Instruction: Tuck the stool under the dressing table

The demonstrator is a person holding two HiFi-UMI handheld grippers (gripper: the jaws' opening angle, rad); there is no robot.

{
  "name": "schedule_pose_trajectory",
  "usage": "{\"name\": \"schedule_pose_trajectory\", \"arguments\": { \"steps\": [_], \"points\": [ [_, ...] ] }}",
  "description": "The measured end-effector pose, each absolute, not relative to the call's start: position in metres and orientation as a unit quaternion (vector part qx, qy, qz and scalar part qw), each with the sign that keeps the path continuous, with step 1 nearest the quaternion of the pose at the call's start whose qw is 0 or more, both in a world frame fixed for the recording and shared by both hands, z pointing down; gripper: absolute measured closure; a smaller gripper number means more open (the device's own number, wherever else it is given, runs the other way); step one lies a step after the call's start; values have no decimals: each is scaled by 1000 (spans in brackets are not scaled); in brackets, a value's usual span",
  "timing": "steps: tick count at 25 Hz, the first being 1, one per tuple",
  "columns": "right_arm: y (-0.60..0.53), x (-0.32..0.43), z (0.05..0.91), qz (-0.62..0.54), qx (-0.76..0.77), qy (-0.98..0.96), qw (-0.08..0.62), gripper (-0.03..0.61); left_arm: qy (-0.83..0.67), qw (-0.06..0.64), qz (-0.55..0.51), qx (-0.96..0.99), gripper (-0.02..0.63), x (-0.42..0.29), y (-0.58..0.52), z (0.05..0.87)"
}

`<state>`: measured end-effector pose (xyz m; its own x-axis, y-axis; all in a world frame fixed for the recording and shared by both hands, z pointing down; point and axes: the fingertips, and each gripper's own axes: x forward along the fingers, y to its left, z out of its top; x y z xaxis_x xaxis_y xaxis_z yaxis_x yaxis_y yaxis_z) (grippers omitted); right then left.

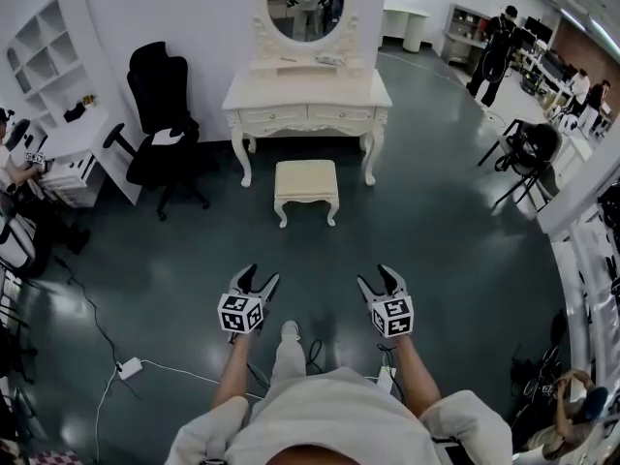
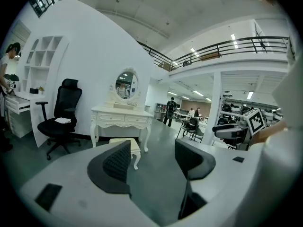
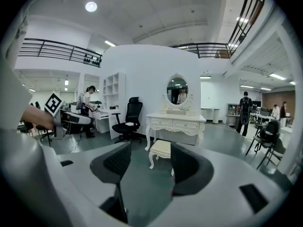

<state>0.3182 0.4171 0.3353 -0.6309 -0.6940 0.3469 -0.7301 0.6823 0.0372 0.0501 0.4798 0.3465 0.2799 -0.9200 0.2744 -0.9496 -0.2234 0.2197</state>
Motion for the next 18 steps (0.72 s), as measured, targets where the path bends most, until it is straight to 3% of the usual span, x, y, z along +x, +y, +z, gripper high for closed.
{"name": "schedule_pose_trajectory", "arguments": {
  "steps": [18],
  "points": [
    [261,202,317,51,429,-882,189,318,-573,167,52,800,339,-79,308,322]
  ]
}}
